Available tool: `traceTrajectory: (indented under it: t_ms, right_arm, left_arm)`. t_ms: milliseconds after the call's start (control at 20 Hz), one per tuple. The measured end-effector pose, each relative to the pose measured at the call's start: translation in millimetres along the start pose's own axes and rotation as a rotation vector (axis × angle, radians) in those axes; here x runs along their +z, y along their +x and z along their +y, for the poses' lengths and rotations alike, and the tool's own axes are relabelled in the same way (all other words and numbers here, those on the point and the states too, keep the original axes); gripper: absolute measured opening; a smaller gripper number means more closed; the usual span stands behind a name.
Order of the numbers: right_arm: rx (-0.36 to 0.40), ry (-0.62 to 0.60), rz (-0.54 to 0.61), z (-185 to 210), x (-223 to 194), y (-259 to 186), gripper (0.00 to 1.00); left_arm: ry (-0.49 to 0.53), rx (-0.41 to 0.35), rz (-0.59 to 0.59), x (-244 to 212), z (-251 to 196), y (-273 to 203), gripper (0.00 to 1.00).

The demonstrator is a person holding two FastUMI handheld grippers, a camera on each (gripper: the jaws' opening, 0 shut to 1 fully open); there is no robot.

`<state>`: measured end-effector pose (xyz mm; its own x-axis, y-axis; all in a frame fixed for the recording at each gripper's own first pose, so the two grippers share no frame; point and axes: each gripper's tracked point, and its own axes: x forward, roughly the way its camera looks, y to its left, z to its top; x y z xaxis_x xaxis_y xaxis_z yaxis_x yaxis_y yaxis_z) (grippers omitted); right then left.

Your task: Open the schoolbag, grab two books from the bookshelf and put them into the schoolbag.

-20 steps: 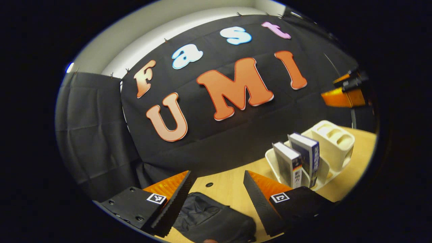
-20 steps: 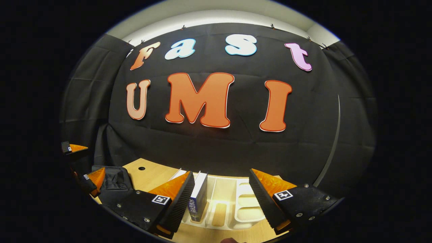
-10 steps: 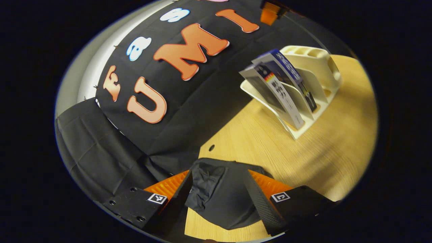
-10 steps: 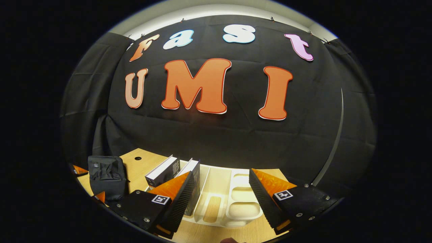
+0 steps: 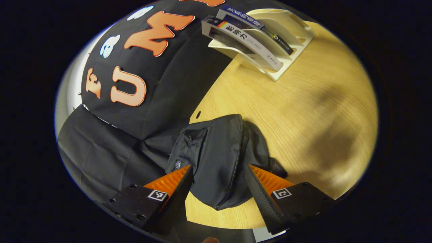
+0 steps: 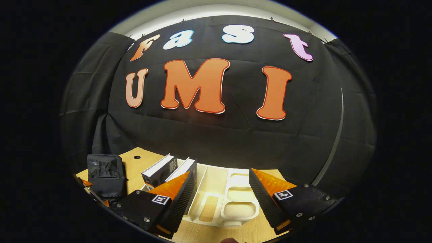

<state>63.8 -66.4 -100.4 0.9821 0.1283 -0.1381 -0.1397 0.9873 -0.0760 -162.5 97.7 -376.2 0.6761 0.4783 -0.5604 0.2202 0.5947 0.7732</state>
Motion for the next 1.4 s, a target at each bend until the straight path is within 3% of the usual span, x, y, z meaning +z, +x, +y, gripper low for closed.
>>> traceTrajectory:
  t_ms: [300,350,400,450,550,600,650,800,950,1250,1400]
  right_arm:
    - [-0.024,0.010,-0.002,-13.3,0.2,-2.9,0.96]
    - [-0.028,0.011,-0.002,-15.9,0.3,-3.3,0.96]
    - [-0.028,0.012,-0.002,-16.9,0.4,-3.7,0.96]
    - [-0.031,0.014,-0.003,-18.8,0.9,-4.8,0.96]
    - [-0.027,0.021,-0.007,-19.8,1.5,-5.3,0.96]
    - [-0.024,0.023,-0.005,-19.2,1.9,-5.9,0.96]
    - [-0.015,0.022,0.000,-16.8,1.5,-6.9,0.96]
    - [-0.010,-0.009,0.013,-9.5,1.6,-10.6,0.96]
    - [-0.038,-0.038,0.034,6.6,6.1,-15.8,0.96]
    - [-0.124,0.011,0.127,64.9,16.7,-31.2,0.96]
    - [-0.087,-0.026,0.185,104.5,16.4,-27.6,0.95]
  left_arm:
    - [0.014,0.044,0.047,3.7,22.2,31.3,0.95]
    - [0.009,0.035,0.048,5.5,25.6,36.0,0.77]
    - [0.007,0.017,0.055,5.7,28.6,39.3,0.82]
    - [0.006,-0.004,0.066,6.1,29.8,44.4,0.71]
    - [0.007,-0.033,0.069,9.3,38.1,44.8,0.62]
    - [0.017,-0.058,0.077,8.8,40.7,44.0,0.57]
    - [0.023,-0.085,0.069,12.6,44.6,43.7,0.34]
    - [0.013,-0.179,0.038,21.3,62.5,40.0,0.14]
    - [-0.034,-0.303,0.019,26.6,84.1,45.6,0.07]
    - [-0.067,-0.548,-0.071,41.0,134.9,52.9,0.05]
    - [-0.054,-0.671,-0.125,45.0,155.7,58.1,0.05]
